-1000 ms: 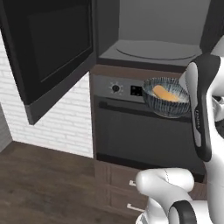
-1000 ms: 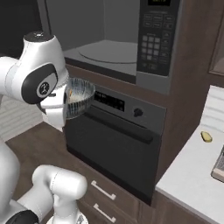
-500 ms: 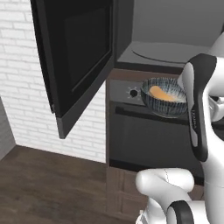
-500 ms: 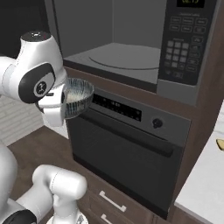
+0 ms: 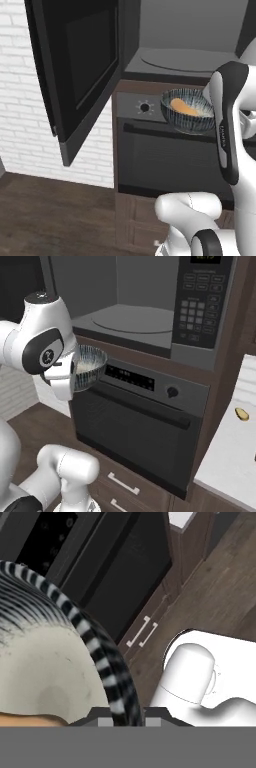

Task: Pick the squash from the sink and place it in the bowl. Then pick the bowl and place it in the microwave. Then close the microwave door and press the start button.

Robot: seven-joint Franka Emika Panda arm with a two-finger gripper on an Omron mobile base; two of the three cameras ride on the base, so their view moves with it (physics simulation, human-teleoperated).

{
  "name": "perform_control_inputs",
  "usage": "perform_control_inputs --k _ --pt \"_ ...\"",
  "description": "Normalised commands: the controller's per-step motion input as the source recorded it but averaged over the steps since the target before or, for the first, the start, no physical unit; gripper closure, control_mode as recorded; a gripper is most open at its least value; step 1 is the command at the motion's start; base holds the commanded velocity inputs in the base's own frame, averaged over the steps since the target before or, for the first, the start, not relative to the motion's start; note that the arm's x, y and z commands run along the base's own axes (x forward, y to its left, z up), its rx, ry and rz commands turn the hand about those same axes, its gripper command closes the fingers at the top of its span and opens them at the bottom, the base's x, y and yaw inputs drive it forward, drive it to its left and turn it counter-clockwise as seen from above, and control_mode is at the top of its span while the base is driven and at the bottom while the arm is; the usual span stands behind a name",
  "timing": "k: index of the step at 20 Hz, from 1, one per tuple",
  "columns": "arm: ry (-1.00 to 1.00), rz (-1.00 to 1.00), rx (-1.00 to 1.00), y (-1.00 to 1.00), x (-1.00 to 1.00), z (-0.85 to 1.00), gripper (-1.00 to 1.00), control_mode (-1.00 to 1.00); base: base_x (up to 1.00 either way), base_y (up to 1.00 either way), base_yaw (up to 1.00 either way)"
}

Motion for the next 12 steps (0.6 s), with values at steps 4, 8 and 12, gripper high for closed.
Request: perform_control_inputs --k 4,8,12 --pt "0.0 0.0 0.0 0.0 0.0 0.0 1.0 1.0 0.0 0.0 -0.23" --pt "-0.07 -0.06 0.0 0.0 -0.11 0.3 1.0 -1.0 0.0 0.0 -0.04" --pt "-0.16 -0.07 0.0 -0.01 -0.29 0.55 1.0 -1.0 0.0 0.0 0.0"
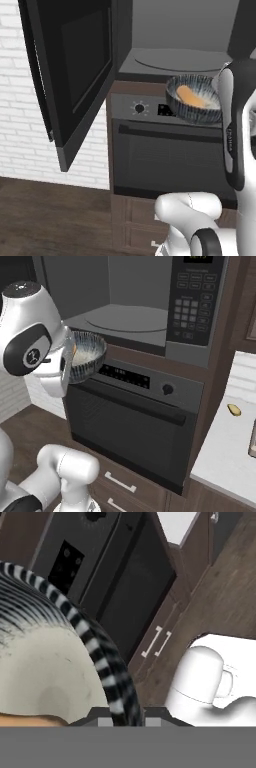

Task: Pick the squash from the sink and place it in the bowl. Then pick the bowl and place it in the microwave. Then close the microwave door and press the start button.

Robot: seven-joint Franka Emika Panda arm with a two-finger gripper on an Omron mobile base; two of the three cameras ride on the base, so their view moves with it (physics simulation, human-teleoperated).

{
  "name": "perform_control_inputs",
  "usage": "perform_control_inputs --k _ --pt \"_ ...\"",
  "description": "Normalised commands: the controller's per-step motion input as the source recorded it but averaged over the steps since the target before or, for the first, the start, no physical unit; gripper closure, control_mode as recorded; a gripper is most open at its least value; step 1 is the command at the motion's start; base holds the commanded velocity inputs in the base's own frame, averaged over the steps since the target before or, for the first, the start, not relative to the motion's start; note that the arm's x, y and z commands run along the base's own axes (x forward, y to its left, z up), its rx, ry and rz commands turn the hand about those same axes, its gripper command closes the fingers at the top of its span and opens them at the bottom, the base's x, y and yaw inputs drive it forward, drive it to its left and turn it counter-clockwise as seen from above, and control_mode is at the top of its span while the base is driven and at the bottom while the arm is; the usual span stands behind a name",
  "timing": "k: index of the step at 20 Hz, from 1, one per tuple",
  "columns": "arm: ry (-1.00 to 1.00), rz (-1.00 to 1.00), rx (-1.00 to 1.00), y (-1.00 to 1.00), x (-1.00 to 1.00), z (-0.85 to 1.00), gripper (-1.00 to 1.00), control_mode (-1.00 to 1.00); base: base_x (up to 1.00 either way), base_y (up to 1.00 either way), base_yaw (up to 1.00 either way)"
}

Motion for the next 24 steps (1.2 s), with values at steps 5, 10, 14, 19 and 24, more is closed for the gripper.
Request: perform_control_inputs --k 5,10,14,19,24 --pt "-0.19 -0.07 0.0 -0.08 -0.05 0.65 1.0 -1.0 0.0 0.0 0.0" --pt "-0.16 -0.02 0.0 -0.02 0.24 0.49 1.0 -1.0 0.0 0.0 0.0" --pt "-0.09 0.0 0.0 -0.02 0.7 0.26 1.0 -1.0 0.0 0.0 0.0" --pt "0.0 0.0 0.09 -0.13 0.92 0.11 1.0 -1.0 0.0 0.0 0.0" --pt "0.0 0.0 0.05 -0.3 1.0 0.0 1.0 -1.0 0.0 0.0 0.0"
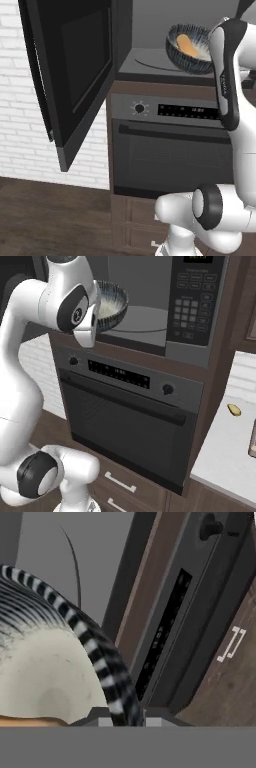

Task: Pick the squash from the sink and place it in the bowl. Then pick the bowl and place it in the microwave. Then close the microwave door and press the start button.

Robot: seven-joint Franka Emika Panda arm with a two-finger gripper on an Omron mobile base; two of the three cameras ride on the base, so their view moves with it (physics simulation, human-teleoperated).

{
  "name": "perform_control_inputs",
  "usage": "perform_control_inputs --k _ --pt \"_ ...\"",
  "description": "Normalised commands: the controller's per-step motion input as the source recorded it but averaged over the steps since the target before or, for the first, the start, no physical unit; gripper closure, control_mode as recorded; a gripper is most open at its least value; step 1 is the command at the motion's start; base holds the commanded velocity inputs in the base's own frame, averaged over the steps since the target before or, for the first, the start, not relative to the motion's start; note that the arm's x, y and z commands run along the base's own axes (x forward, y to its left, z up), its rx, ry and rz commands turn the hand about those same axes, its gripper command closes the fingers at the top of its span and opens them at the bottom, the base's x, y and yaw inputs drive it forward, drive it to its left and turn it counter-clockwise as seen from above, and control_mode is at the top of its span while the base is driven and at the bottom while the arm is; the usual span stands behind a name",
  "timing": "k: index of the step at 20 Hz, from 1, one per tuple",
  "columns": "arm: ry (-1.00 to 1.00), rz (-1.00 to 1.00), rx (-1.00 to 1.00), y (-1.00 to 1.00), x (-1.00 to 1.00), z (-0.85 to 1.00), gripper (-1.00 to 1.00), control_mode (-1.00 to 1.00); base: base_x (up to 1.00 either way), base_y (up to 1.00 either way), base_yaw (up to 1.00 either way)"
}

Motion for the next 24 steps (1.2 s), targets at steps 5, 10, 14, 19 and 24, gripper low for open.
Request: perform_control_inputs --k 5,10,14,19,24 --pt "0.0 -0.02 0.0 -0.14 0.9 -0.02 1.0 -1.0 0.0 0.0 0.0" --pt "0.0 -0.05 0.0 -0.02 0.86 -0.15 1.0 -1.0 0.0 0.0 0.0" --pt "0.0 -0.02 0.0 -0.08 0.74 -0.11 1.0 -1.0 0.0 0.0 0.0" --pt "0.07 0.0 0.0 -0.08 0.52 -0.12 1.0 -1.0 0.0 0.0 0.0" --pt "0.12 0.0 0.0 -0.07 0.29 -0.22 1.0 -1.0 0.0 0.0 0.0"
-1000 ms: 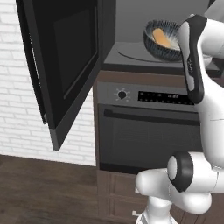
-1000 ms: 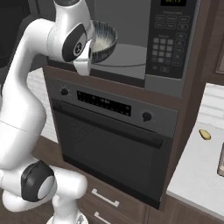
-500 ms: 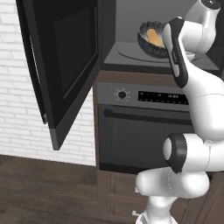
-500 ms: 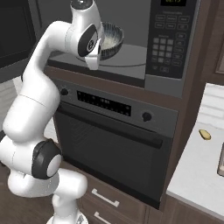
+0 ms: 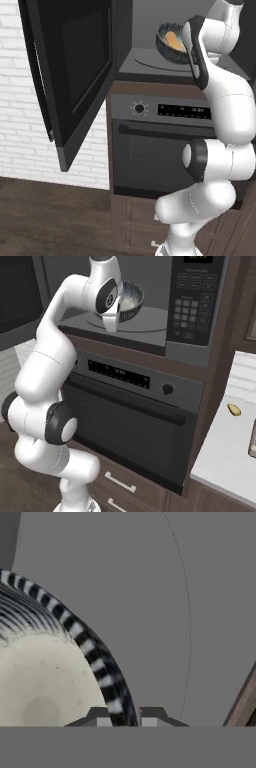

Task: Pick the squash from the sink and place it in the bowl. Then pick the bowl and place it in the microwave. Then close the microwave door and press the start button.

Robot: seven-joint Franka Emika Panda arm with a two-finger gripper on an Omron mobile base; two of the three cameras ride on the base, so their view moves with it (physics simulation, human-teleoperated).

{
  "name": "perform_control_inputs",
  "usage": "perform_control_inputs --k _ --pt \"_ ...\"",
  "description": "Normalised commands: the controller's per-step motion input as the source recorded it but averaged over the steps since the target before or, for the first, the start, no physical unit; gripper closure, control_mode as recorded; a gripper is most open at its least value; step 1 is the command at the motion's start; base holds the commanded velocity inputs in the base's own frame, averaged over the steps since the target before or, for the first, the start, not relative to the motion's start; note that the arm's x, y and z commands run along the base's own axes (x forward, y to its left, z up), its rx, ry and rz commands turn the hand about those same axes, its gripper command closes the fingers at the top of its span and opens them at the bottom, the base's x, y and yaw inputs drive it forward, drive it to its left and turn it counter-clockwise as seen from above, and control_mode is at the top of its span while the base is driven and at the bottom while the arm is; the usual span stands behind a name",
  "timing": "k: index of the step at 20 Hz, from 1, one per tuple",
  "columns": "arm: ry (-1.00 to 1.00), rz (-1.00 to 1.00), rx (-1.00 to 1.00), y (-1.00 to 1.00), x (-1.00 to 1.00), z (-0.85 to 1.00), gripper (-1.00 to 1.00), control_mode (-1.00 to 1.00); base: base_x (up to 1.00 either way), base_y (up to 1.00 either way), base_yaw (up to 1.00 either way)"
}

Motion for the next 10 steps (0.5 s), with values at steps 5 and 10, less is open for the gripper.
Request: perform_control_inputs --k 5,10 --pt "0.0 0.0 0.0 0.0 0.06 -0.08 -1.0 -1.0 0.0 0.0 0.0" --pt "-0.36 0.0 0.0 0.13 -0.15 -0.09 -1.0 -1.0 0.0 0.0 0.0"
